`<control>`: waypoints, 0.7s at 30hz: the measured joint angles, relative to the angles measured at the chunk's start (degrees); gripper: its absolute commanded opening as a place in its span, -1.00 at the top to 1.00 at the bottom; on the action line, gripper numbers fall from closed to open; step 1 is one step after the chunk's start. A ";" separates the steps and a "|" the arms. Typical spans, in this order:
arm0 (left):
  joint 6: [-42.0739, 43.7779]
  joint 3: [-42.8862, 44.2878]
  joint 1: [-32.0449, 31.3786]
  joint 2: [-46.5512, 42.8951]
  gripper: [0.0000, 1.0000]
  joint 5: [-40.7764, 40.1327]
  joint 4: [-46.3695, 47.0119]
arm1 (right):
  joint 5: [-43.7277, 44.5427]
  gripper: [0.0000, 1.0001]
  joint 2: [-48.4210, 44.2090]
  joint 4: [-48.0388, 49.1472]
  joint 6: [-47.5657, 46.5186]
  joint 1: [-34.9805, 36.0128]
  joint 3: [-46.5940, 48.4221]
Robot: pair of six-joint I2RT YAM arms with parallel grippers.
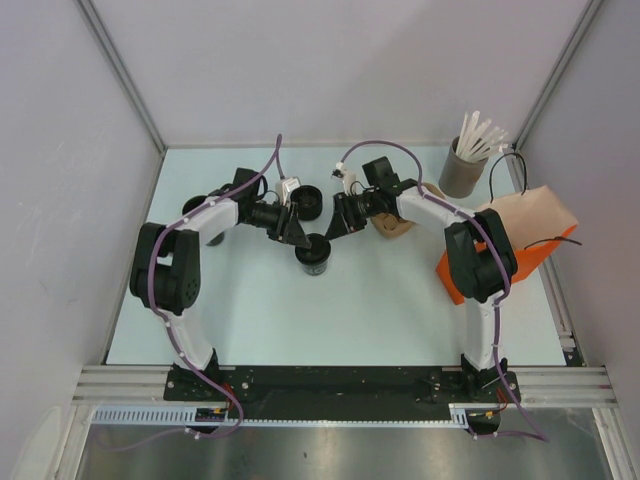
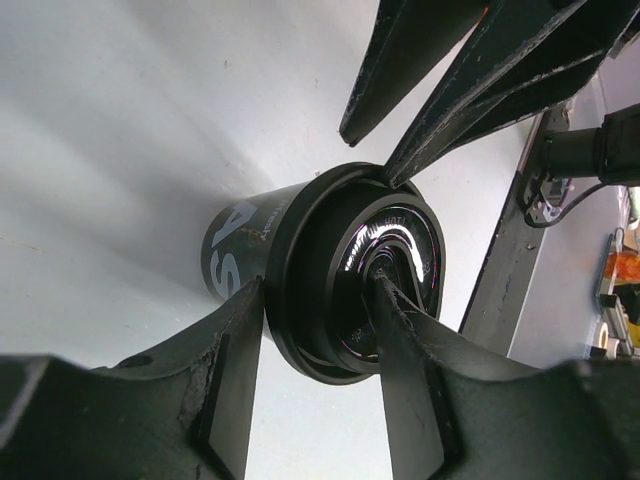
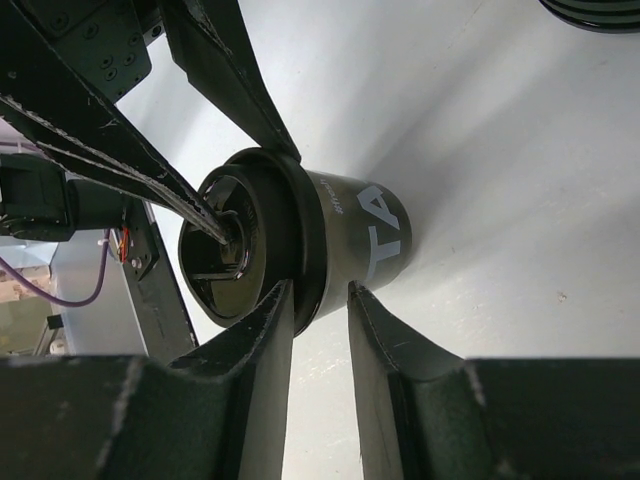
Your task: Pack the takeout coffee
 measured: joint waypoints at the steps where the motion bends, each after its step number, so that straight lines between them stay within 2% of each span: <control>1: 0.02 -0.04 -0.04 -0.11 0.03 -0.20 0.00 | 0.13 0.42 -0.09 -0.07 -0.07 0.07 0.00; 21: 0.90 -1.29 -0.59 -2.14 0.09 -3.17 0.70 | 2.56 0.57 -0.96 -1.14 -4.24 1.38 0.09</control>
